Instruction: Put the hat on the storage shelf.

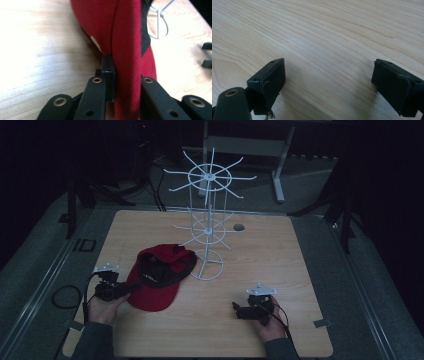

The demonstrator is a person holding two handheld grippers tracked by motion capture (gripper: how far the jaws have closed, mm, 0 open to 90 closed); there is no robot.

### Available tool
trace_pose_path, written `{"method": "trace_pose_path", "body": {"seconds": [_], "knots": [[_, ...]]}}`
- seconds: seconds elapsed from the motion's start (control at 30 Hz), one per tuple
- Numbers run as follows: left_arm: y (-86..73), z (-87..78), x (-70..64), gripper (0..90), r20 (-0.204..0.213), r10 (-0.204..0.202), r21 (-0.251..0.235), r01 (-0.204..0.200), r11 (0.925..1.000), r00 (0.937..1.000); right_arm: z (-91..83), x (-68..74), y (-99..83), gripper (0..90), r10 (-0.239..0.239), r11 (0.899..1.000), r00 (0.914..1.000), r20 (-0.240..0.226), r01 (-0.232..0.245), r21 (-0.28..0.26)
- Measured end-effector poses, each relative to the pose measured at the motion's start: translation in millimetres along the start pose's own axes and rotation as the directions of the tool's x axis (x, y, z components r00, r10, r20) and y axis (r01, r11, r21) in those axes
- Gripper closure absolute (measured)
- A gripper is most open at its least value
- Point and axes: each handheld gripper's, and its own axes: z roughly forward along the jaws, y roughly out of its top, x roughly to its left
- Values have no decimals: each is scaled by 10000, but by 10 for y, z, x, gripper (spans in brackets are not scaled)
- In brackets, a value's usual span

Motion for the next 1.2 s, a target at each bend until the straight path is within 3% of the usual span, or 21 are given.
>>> {"method": "trace_pose_path", "body": {"seconds": [0.1, 0.6, 1.2], "knots": [[36, -39, -44, 851, -180, 120, -87, -122, 9999, 9998, 0, 0, 0, 117, 2, 10000, 10000, 0, -2, 1], [190, -174, -118, 853, -77, -25, -394, 22, 9992, 10000, -1, 1, 0, 117, 17, 10000, 10000, -1, -17, 4], [422, -398, -106, 854, -192, -393, -1417, 362, 9893, 9990, 0, 0, 1, 117, 4, 10000, 10000, 2, -4, -3]]}}
